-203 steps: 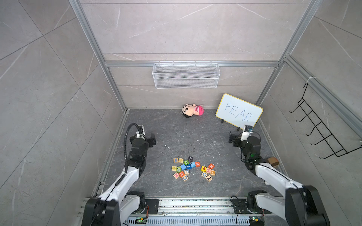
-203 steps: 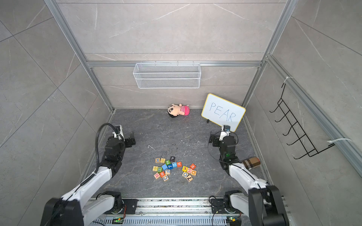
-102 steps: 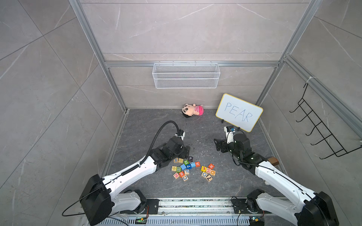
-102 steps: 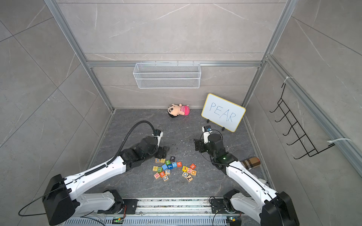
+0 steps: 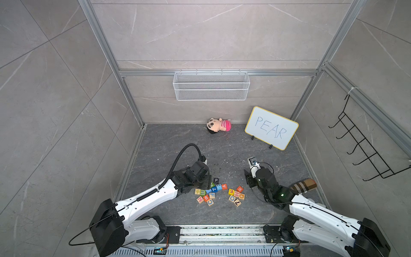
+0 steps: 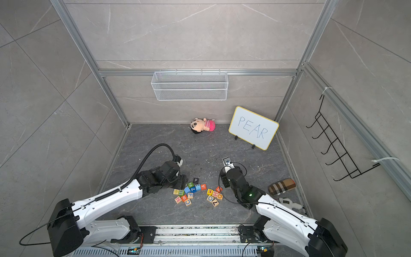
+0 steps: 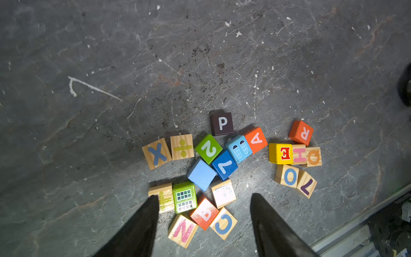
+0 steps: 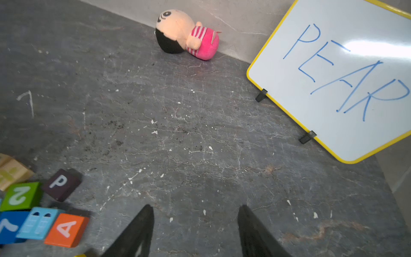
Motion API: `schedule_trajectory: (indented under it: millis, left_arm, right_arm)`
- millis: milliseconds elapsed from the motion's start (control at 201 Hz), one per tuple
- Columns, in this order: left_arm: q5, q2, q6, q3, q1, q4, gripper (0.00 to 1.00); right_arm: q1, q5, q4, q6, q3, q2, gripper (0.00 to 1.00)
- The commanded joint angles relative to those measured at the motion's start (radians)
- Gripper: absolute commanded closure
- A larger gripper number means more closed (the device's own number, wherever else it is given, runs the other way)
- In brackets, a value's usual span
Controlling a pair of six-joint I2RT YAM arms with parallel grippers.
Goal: Spell the uppercase word “pear” with letter blocks
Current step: Pick up the letter block from the center of the board.
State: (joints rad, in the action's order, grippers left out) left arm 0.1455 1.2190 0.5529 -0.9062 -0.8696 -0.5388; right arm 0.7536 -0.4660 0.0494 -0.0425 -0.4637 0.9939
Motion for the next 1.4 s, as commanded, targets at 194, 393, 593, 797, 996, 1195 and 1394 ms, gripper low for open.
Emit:
schedule_trajectory:
  millis: [194, 393, 593, 797, 996, 1195, 1394]
  left_arm:
    - [-0.159, 0.151, 0.010, -0.136, 0.009, 0.000, 0.28]
    - [-0.226, 0.347, -0.059, -0.303, 0.009, -0.049, 0.37]
    - [-0.228, 0.496, -0.014, -0.409, 0.032, -0.138, 0.37]
    - [-0.241, 0.592, 0.029, -0.441, 0.065, -0.175, 0.33]
    - [-0.196, 0.644, 0.043, -0.426, 0.063, -0.179, 0.34]
    - [-0.159, 0.692, 0.015, -0.447, 0.064, -0.166, 0.34]
    - [-0.153, 0.724, 0.012, -0.468, 0.060, -0.159, 0.37]
  right_arm:
    - [0.091, -0.116, 0.164, 0.043, 0.033, -0.058, 0.37]
    - [0.090, -0.207, 0.010, -0.013, -0.037, -0.121, 0.33]
    - [0.086, -0.246, -0.071, -0.087, -0.058, -0.139, 0.33]
    - [0.085, -0.267, -0.052, -0.103, -0.018, -0.151, 0.33]
    - [0.084, -0.272, -0.040, -0.074, -0.030, -0.129, 0.32]
    - [0.084, -0.260, -0.023, -0.074, -0.031, -0.120, 0.32]
    - [0.085, -0.263, -0.022, -0.073, -0.029, -0.121, 0.32]
